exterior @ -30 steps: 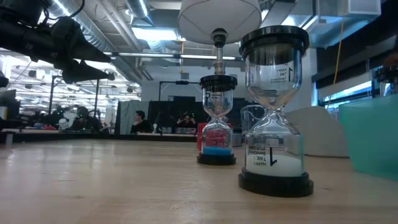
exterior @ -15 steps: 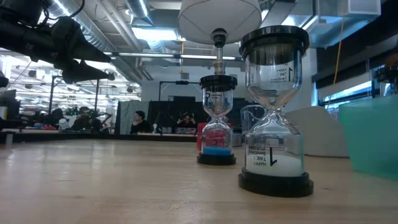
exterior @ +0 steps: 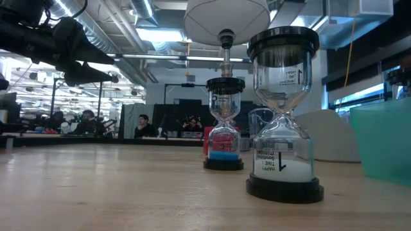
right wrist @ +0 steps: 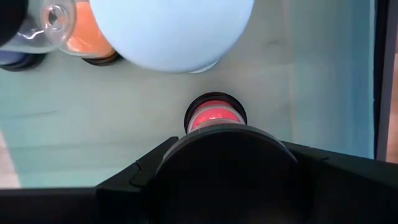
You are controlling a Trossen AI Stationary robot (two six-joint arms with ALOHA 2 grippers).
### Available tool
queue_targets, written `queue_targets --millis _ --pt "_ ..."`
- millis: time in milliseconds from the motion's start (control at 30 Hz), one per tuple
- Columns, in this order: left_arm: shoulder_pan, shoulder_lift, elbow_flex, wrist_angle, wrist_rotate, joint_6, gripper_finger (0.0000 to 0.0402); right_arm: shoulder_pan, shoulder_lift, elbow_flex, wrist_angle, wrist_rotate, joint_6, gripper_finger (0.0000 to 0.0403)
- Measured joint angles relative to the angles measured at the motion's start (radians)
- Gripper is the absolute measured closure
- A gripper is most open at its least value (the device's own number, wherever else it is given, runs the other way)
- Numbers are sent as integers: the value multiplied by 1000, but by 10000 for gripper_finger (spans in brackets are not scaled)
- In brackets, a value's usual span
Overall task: Pick & Place Office items
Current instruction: Put the red hourglass into the light blue bin
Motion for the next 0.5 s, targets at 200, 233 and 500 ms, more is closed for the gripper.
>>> queue_targets --millis 200,233,500 --pt "0 0 0 0 0 0 54 0 0 0 -11 19 -11 192" --pt "0 0 0 0 0 0 54 0 0 0 -14 23 -19 186" --pt "0 0 0 0 0 0 54 -1 0 0 -30 27 -25 95"
